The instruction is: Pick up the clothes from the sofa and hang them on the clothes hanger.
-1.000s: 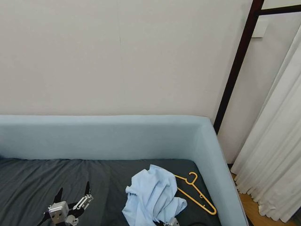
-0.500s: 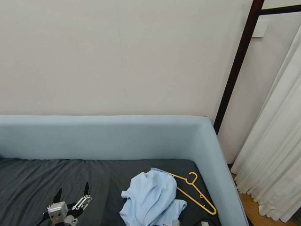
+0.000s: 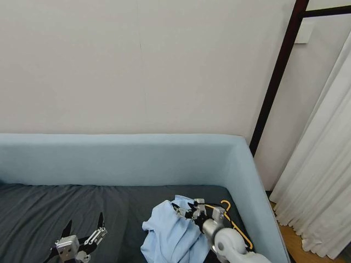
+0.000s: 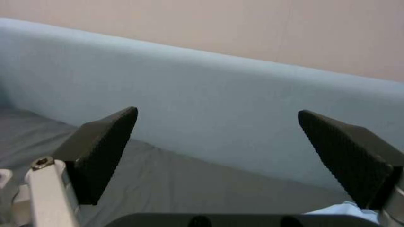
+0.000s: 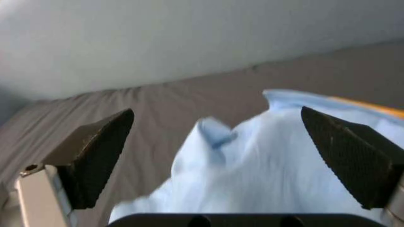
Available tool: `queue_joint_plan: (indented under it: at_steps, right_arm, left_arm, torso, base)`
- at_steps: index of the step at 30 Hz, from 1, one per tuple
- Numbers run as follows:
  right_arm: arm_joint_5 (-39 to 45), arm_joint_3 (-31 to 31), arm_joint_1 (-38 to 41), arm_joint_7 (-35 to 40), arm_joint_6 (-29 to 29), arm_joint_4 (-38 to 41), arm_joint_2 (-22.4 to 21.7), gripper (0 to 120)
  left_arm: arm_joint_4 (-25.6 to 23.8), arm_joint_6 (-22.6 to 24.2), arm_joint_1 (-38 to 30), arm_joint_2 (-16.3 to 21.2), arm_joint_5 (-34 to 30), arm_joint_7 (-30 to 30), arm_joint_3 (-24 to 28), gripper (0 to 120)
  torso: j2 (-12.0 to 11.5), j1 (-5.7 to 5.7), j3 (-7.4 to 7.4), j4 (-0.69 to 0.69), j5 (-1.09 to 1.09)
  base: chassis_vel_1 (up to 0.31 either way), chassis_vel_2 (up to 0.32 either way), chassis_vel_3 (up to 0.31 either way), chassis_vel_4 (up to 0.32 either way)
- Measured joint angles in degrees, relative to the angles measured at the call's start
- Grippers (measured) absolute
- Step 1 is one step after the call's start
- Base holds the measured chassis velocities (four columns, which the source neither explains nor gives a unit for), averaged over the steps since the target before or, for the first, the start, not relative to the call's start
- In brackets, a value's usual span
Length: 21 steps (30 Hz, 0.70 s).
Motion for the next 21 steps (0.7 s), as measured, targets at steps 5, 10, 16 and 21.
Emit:
queue_joint_plan:
  at_steps: [5,10,16,21]
  right_arm:
    - [-0.93,-2.07,5.41,10.42,-9.2,-4.32,4.88,100]
    - [-6.36,-3.78,7.77,12.49,-11.01,-11.15,8.68,100]
    - [-13.44,-3.57,7.96,12.01,-10.58,-17.5,10.83,91]
    - [-13.94,-3.57,7.48,11.55,-10.42,-17.0,10.12,73]
  left_arm:
    - [0.12,-0.1,0.22,-0.28,0.07,-0.26,-0.13,100]
    - [0.1,-0.14,0.21,-0.57,0.21,-0.38,-0.12,100]
    - [0.25,-0.15,0.09,-0.51,0.23,-0.65,-0.18,100]
    - [1.07,-0.16,-0.37,-0.4,0.22,-0.9,-0.16,100]
  torso:
    - [0.0,0.0,0.0,0.01,-0.01]
    - [0.0,0.0,0.0,0.0,0.01]
    - [0.0,0.01,0.01,-0.01,0.01]
    - [0.0,0.0,0.0,-0.01,0.01]
  base:
    - [0.0,0.0,0.0,0.0]
    - [0.0,0.0,0.0,0.0]
    - [0.0,0.0,0.0,0.0]
    - [0.0,0.0,0.0,0.0]
